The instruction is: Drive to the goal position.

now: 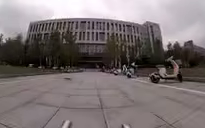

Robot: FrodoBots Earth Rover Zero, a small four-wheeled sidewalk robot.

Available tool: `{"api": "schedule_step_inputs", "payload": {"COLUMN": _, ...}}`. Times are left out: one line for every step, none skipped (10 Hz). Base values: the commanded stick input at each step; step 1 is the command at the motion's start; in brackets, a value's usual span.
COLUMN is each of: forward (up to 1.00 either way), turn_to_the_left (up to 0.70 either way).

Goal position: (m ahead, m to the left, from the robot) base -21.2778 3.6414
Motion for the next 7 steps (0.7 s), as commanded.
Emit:
{"api": "schedule_step_inputs", "payload": {"forward": 1.00, "turn_to_the_left": -0.03}}
{"api": "schedule_step_inputs", "payload": {"forward": 1.00, "turn_to_the_left": -0.10}}
{"api": "schedule_step_inputs", "payload": {"forward": 1.00, "turn_to_the_left": -0.16}}
{"api": "schedule_step_inputs", "payload": {"forward": 0.89, "turn_to_the_left": -0.18}}
{"api": "schedule_step_inputs", "payload": {"forward": 0.35, "turn_to_the_left": -0.02}}
{"api": "schedule_step_inputs", "payload": {"forward": 0.33, "turn_to_the_left": -0.05}}
{"api": "schedule_step_inputs", "payload": {"forward": 0.31, "turn_to_the_left": -0.08}}
